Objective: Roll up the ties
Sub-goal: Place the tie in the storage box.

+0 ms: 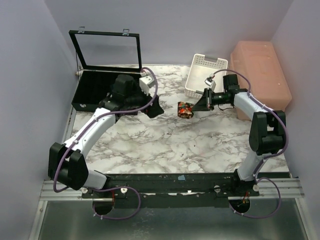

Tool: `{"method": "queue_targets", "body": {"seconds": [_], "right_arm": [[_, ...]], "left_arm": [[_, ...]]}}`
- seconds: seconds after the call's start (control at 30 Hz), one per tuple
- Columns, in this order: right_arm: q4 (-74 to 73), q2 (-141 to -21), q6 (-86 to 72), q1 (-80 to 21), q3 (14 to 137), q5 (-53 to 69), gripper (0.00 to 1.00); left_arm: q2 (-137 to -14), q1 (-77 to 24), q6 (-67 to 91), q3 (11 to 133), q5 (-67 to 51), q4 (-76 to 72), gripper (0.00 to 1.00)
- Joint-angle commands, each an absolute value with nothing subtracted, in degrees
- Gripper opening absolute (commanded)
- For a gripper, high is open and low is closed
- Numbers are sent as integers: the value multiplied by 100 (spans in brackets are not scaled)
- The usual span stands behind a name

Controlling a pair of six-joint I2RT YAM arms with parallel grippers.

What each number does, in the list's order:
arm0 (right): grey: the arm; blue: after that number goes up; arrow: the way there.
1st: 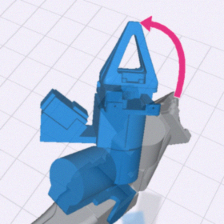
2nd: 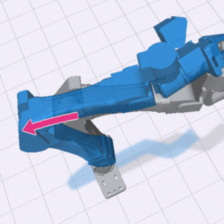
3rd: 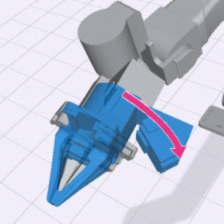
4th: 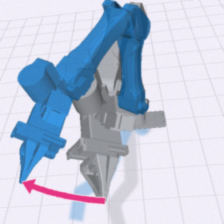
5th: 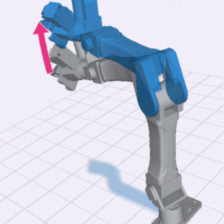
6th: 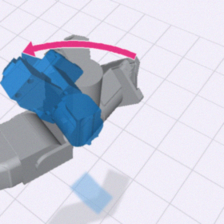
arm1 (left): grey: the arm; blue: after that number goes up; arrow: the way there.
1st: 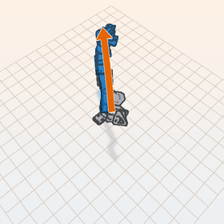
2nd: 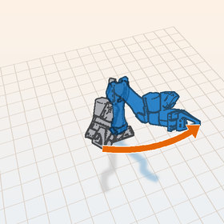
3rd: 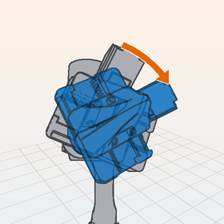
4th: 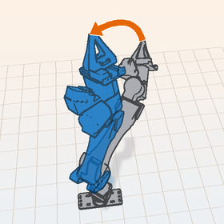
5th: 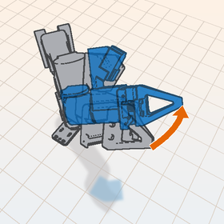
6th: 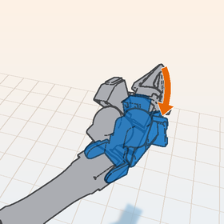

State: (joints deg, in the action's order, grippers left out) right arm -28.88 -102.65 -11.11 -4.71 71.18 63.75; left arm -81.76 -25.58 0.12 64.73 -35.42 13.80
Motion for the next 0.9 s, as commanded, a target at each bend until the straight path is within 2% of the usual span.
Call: {"method": "queue_targets", "body": {"seconds": [0.0,0.1,0.17,0.23,0.43,0.87], "right_arm": [[-1703,-10008,-2189,-590,7429,6738,0],[-920,-9937,-2837,-712,7464,6768,0],[-430,-9928,-3200,-829,7445,6762,0],[-112,-9968,-3414,-971,7422,6734,1],[1280,-10056,-4359,-1478,7320,6653,0],[1732,-10050,-4533,-1999,7251,6693,1]], "left_arm": [[-7980,-1801,586,7148,-4149,2545,99],[-8243,-1332,1339,7564,-5017,2952,98],[-8347,-1079,1911,7486,-5984,2661,98],[-8374,-1024,2442,7425,-6279,2442,98],[-8424,-1021,2968,7367,-6413,2196,99],[-8577,-1119,3516,7009,-6198,1610,98]]}}
